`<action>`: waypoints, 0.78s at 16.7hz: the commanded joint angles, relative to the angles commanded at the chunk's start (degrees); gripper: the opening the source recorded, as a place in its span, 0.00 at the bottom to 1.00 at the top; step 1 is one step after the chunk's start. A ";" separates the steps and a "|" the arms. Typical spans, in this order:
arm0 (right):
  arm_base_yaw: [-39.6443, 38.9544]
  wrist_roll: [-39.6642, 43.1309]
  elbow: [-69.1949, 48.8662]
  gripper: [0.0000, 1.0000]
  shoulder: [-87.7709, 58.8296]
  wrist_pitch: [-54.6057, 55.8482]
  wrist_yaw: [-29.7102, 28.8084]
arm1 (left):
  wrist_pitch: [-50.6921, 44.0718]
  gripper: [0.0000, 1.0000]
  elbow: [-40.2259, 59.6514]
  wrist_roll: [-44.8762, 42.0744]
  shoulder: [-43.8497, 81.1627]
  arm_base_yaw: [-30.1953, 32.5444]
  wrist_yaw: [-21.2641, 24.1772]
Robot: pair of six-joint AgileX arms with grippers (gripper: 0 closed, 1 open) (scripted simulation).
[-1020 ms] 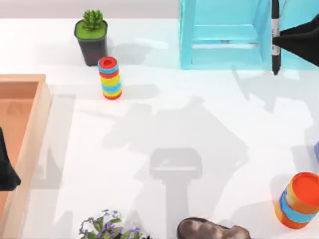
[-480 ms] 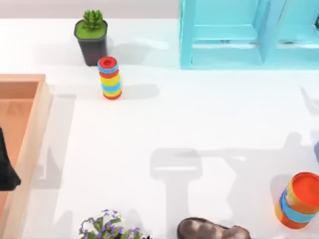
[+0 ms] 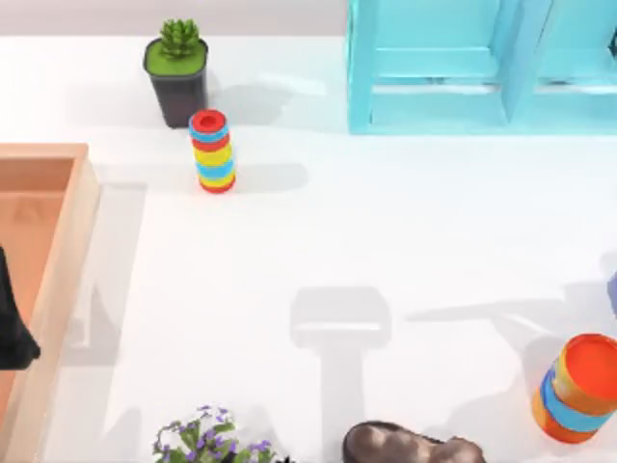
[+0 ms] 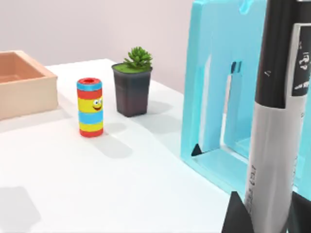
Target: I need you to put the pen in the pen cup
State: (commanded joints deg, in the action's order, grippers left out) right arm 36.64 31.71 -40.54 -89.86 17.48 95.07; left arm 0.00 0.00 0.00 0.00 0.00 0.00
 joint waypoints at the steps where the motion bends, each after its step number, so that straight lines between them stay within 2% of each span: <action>1: 0.00 0.00 0.00 0.00 0.00 0.00 0.00 | 0.00 1.00 0.00 0.00 0.00 0.00 0.00; 2: 0.00 0.00 0.00 0.00 0.00 0.00 0.00 | 0.00 1.00 0.00 0.00 0.00 0.00 0.00; 3: -0.56 -0.24 0.03 0.00 -3.77 5.86 -5.09 | 0.00 1.00 0.00 0.00 0.00 0.00 0.00; 13: -0.93 5.39 -1.12 0.00 -0.18 -6.32 -0.77 | 0.00 1.00 0.00 0.00 0.00 0.00 0.00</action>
State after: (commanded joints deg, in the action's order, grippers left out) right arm 35.71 37.10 -41.65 -90.04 11.16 94.31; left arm 0.00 0.00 0.00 0.00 0.00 0.00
